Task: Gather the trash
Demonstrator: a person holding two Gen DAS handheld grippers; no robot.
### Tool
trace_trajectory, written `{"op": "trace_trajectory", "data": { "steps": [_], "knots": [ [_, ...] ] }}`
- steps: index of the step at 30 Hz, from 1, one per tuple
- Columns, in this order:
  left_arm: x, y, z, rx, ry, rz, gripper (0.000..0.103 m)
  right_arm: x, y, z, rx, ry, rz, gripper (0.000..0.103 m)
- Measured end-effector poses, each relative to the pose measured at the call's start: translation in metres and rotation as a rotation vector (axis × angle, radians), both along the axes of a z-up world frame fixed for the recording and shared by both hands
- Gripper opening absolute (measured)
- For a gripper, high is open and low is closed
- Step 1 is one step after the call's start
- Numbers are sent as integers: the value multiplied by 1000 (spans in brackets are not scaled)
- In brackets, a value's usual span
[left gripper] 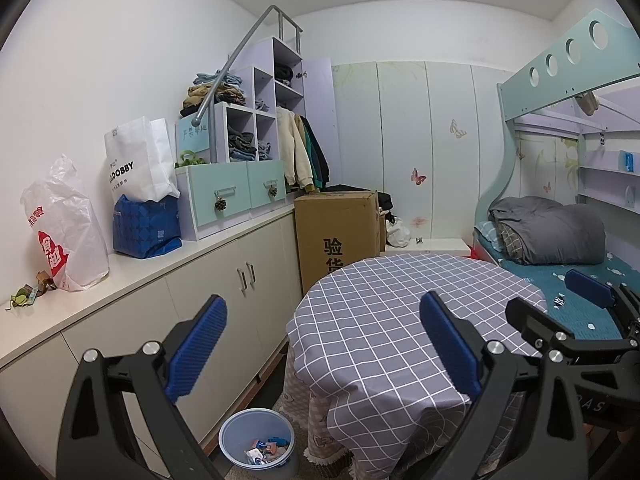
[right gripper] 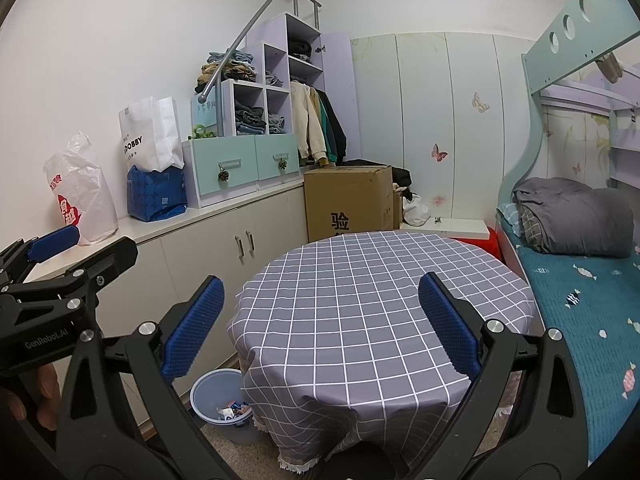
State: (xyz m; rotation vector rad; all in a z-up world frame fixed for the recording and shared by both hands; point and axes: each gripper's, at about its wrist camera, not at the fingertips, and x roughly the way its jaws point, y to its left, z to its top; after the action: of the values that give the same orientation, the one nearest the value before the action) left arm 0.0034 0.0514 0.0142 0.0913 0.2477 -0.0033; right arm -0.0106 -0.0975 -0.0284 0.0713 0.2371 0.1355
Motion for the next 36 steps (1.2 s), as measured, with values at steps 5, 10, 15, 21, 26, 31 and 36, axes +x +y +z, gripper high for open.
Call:
{"op": "trace_trajectory", "data": {
  "steps": [5,10,15,21,26,31,36],
  "knots": [
    [1,2,-1,2,4,-4,95,0,0,0,0,1,1,96],
    [5,6,-5,4,18,-9,95,3,1,-5,2,12,-5,96],
    [9,10,-10,3,32,-10,95,8,2,-10,4,27,-1,96],
    [19,13,-14,7,53,-7,95,17,2,-15,7,43,2,96],
    [31,13,-15,14,61,-4,95,30,0,-16,17,56,5,96],
    [42,13,-16,21,70,-7,95,42,-4,-16,26,62,5,96],
    [55,8,-18,34,81,-9,95,54,-8,-22,40,75,3,96]
  ]
}}
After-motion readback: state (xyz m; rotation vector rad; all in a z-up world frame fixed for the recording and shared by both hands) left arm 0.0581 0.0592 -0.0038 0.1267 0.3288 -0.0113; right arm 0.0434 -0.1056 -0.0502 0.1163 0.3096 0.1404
